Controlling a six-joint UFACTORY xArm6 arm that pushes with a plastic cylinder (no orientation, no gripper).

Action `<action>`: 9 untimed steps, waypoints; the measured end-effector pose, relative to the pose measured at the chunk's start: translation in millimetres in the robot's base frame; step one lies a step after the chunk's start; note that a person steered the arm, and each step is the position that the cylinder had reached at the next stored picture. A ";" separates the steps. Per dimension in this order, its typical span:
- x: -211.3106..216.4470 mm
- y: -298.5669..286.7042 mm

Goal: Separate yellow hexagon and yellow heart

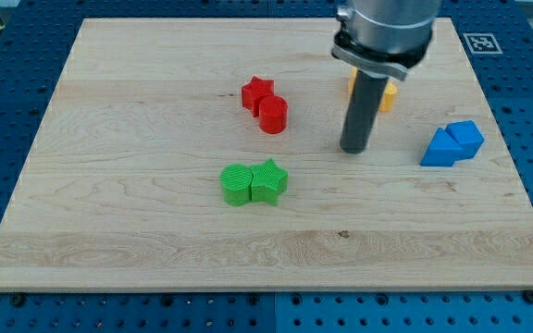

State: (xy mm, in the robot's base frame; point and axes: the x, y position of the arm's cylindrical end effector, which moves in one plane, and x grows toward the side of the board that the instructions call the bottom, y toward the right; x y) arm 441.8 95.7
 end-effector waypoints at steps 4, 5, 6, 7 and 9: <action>-103.9 -51.9; -104.0 -51.9; -102.9 -51.7; -102.4 -51.7; -79.7 -31.5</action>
State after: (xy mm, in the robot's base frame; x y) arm 362.2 64.2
